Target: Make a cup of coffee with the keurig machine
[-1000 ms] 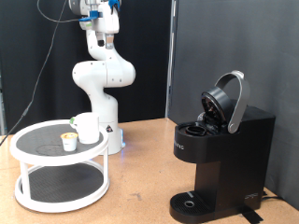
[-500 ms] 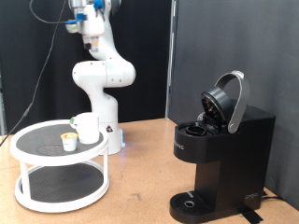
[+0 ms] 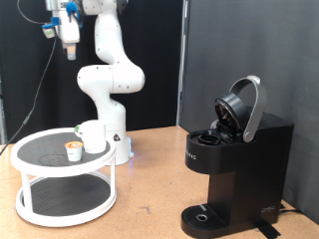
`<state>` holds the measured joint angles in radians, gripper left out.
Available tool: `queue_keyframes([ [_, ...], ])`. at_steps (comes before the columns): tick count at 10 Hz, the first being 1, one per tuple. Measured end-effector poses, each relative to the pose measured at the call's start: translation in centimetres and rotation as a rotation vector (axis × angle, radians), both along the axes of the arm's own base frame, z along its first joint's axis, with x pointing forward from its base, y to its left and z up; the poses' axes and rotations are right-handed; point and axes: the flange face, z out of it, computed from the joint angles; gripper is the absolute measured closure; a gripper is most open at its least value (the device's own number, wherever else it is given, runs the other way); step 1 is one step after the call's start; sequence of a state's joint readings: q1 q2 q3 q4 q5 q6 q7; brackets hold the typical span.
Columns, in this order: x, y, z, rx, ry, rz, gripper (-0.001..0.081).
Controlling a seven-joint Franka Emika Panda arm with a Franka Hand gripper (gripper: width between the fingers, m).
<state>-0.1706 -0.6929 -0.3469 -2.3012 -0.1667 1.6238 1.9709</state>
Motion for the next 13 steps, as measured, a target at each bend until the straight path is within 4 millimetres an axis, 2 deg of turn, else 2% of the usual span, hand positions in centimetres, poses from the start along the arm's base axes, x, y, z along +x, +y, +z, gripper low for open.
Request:
queue_keyframes([
  [2,-0.1,0.1,-0.2,0.026,0.009,0.029,0.0072],
  [5,0.1,-0.3,-1.3,0.114,0.024,0.197,0.0072],
  [8,3.5,0.2,-4.3,0.103,-0.013,0.215,0.0072],
  [10,4.9,0.6,-6.6,0.066,-0.028,0.220,0.0072],
  [13,4.1,-0.1,-6.4,0.131,-0.049,0.308,0.0072],
])
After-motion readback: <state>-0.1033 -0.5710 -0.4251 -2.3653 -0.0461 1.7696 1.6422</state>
